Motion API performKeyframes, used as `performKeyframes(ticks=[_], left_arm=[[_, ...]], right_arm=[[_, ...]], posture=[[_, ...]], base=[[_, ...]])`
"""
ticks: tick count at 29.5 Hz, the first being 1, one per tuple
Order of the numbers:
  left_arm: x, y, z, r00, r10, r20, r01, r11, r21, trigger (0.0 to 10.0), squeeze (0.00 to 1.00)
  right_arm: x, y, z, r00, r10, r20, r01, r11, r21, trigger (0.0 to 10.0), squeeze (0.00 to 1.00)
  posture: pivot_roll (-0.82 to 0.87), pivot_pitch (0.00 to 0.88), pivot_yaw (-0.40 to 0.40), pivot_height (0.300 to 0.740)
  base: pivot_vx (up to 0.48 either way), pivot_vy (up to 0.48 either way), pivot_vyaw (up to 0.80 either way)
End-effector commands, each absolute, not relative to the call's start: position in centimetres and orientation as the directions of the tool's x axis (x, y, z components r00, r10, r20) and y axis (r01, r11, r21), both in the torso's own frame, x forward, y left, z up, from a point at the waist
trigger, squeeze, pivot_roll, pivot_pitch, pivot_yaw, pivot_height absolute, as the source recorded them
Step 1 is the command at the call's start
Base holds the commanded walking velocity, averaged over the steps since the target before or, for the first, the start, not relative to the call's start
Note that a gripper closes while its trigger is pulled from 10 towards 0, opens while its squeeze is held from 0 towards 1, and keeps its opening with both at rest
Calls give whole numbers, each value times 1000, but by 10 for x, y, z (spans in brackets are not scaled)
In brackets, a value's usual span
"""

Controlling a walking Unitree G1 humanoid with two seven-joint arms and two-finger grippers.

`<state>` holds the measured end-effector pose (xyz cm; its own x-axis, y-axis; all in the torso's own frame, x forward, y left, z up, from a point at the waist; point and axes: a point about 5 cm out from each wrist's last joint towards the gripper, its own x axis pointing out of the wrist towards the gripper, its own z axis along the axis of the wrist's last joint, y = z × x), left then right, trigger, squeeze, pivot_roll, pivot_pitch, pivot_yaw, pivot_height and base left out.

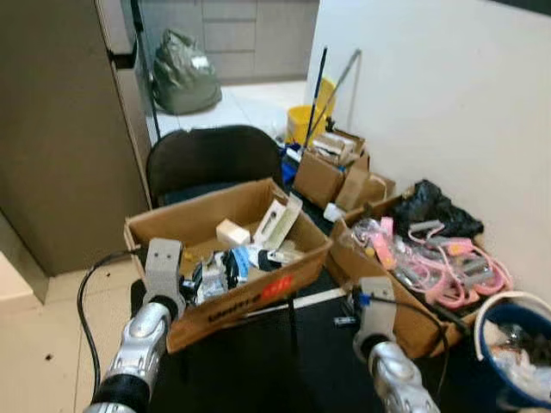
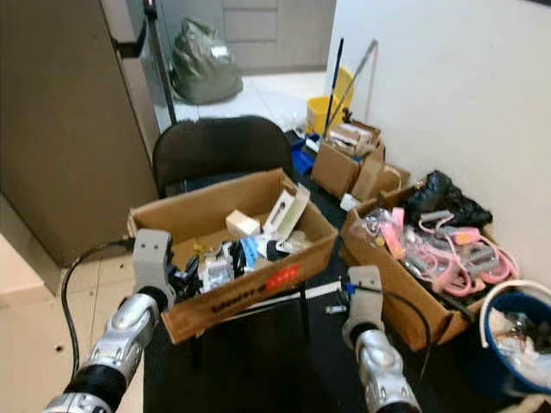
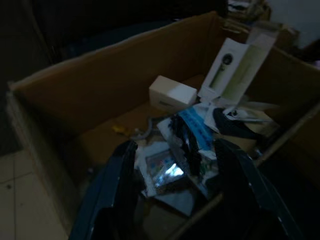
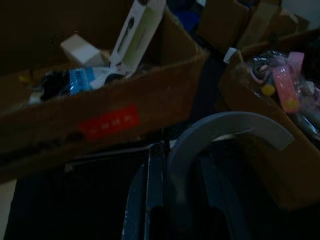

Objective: Picking trash to rubbish bin

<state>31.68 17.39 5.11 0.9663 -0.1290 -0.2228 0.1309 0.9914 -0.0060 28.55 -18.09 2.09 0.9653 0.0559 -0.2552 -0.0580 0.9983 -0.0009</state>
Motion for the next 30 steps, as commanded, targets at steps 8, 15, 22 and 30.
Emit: performKeyframes(ticks=[8, 15, 22, 30], left_arm=[[315, 173, 50, 965, -130, -228, 136, 991, 9, 10000, 0], [315, 173, 50, 965, -128, -228, 133, 991, 8, 10000, 0], [315, 172, 50, 966, -127, -227, 131, 991, 2, 10000, 0], [318, 167, 58, 962, -177, -207, 197, 977, 77, 10000, 0]], right_arm=[[294, -180, 31, 974, 67, -215, -68, 998, 5, 10000, 0], [297, -178, 35, 977, 77, -200, -78, 997, 4, 10000, 0], [302, -176, 42, 979, 91, -182, -93, 996, -3, 10000, 0], [310, -172, 52, 982, 119, -147, -121, 993, -5, 10000, 0]], posture=[[-54, 45, -28, 740], [-54, 47, -27, 740], [-54, 49, -29, 740], [-55, 52, -27, 740]], base=[[309, 0, 0], [305, 0, 0], [209, 0, 0], [0, 0, 0]])
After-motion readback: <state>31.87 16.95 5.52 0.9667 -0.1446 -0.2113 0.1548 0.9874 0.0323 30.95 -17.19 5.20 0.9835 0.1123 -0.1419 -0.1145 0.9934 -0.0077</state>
